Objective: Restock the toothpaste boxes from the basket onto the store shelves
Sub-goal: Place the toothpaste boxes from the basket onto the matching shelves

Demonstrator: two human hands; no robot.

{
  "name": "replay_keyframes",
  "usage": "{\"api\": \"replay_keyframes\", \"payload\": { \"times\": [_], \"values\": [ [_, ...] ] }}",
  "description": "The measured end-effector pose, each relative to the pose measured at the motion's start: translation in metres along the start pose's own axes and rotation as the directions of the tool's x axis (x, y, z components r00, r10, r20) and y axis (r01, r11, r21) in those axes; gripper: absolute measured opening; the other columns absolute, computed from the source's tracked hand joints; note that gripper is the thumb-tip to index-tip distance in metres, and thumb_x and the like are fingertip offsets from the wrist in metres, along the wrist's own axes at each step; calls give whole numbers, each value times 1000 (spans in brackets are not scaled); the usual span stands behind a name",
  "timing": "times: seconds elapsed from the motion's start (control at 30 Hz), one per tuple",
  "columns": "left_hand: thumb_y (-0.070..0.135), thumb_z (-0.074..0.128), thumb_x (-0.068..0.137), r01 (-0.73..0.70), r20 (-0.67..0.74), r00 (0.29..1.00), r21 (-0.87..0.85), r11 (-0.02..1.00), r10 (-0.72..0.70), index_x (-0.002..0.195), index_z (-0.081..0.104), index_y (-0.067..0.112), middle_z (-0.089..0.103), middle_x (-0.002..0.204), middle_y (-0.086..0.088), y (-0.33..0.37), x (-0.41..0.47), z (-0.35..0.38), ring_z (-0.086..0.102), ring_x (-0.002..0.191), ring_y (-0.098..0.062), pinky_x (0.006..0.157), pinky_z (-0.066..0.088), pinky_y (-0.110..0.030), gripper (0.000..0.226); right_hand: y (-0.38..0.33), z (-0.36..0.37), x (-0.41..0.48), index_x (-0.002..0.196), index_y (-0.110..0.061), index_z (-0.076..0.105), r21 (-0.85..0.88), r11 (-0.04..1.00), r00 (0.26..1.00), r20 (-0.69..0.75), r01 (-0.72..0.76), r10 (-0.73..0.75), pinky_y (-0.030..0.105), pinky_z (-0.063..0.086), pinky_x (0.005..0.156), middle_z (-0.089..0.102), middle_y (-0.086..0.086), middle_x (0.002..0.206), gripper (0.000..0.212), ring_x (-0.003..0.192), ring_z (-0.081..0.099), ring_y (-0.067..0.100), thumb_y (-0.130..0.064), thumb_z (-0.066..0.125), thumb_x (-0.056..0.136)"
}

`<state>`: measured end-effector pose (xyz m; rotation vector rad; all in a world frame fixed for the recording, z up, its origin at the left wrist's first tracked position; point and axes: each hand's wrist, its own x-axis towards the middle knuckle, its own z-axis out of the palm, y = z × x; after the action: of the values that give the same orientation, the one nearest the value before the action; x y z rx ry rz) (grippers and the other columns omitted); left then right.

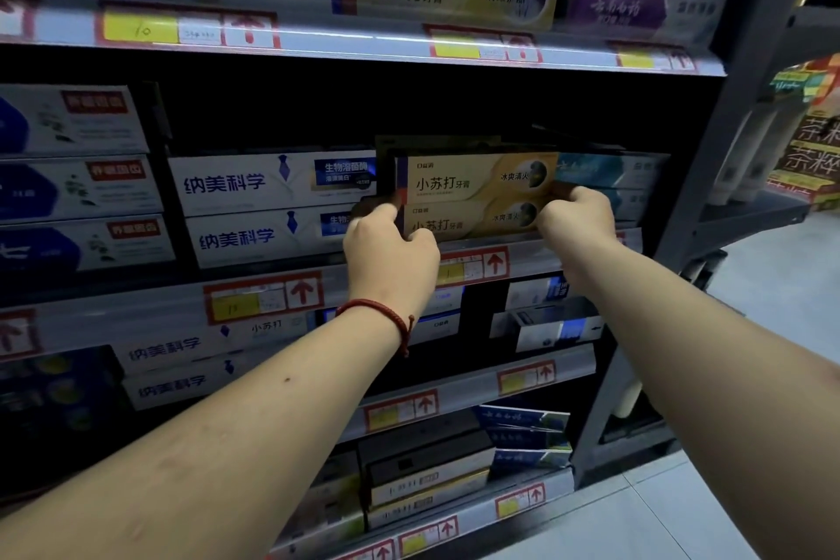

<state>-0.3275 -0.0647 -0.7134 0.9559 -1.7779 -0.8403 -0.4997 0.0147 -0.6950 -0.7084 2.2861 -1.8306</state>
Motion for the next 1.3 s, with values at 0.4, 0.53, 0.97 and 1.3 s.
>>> {"api": "replay_keyframes", "payload": {
  "times": [0.4, 0.53, 0.97, 1.3],
  "values": [
    [10, 58, 92, -102, 175, 980, 48, 994, 92, 133, 60, 16, 64, 129, -4, 9, -10, -27, 56, 122, -25, 88, 48, -21, 41, -12, 9, -36, 115, -7, 61, -209, 975, 997, 45, 71, -63, 31, 43, 65, 66, 13, 106, 29, 83, 57, 28, -4, 55, 87],
    [16, 62, 95, -196, 212, 964, 159, 968, 161, 151, 44, 18, 49, 149, -5, 1, -20, -62, 46, 136, -26, 113, 38, -31, 59, -21, 20, -78, 150, -14, 42, -304, 928, 974, 132, 218, -185, 41, 56, 85, 51, 11, 143, 61, 110, 63, 34, -10, 58, 92],
    [40, 67, 92, -284, 328, 939, 579, 764, 101, 152, 36, 24, 42, 152, 0, -80, -68, -228, 37, 141, -25, 115, 36, -47, 70, -52, 97, -233, 155, -19, 36, -324, 673, 706, 566, 665, -425, 35, 39, 112, 36, -1, 158, 64, 143, 39, 19, -22, 63, 97],
    [49, 66, 92, -170, 298, 950, 749, 641, -96, 154, 33, 28, 41, 154, 2, -169, -126, -350, 39, 141, -25, 114, 37, -48, 74, -24, 186, -349, 157, -21, 31, -222, 581, 490, 796, 783, -357, 42, 39, 113, 34, 0, 157, 70, 141, 40, 24, -35, 65, 97]
  ]
}}
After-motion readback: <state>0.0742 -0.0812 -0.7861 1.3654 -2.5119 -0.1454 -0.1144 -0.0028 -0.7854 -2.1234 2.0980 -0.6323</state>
